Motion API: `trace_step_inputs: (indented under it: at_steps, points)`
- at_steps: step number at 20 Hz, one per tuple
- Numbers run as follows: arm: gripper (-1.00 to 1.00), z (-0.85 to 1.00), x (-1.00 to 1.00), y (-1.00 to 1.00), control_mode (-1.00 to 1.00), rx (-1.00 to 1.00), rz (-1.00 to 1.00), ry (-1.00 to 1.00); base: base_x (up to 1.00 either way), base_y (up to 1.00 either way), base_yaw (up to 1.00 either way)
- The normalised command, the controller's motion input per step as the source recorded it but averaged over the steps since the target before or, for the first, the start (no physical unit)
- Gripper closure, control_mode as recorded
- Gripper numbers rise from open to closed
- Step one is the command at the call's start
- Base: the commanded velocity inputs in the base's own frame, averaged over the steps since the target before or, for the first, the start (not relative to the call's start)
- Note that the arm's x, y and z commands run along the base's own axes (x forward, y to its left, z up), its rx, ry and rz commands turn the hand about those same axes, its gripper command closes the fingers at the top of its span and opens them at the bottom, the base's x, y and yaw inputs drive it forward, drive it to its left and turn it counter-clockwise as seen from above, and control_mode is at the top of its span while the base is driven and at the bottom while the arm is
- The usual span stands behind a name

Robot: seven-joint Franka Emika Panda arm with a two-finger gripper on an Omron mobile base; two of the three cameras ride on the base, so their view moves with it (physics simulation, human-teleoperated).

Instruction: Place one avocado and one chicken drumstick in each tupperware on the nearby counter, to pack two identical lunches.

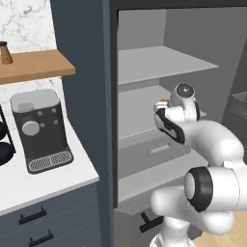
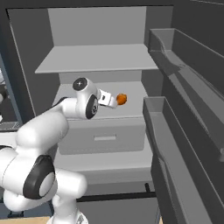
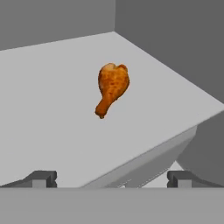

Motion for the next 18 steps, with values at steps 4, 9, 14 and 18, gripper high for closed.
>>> trace_step_inputs:
  at_steps: [4, 9, 14, 18]
  points:
    - [-1.00, 0.00, 0.42, -0.17, -1.00, 0.00, 0.00, 0.00, 0.00, 0.00, 0.00]
    - [-1.00, -0.18, 0.46, -0.21, -1.00, 0.00, 0.00, 0.05, 0.00, 0.00, 0.00]
    - [-1.00, -0.29, 0.47, -0.01, -1.00, 0.00, 0.00, 0.02, 0.00, 0.00, 0.00]
    - [-1.00, -0.13, 0.46, 0.00, -1.00, 0.00, 0.00, 0.05, 0.00, 0.00, 0.00]
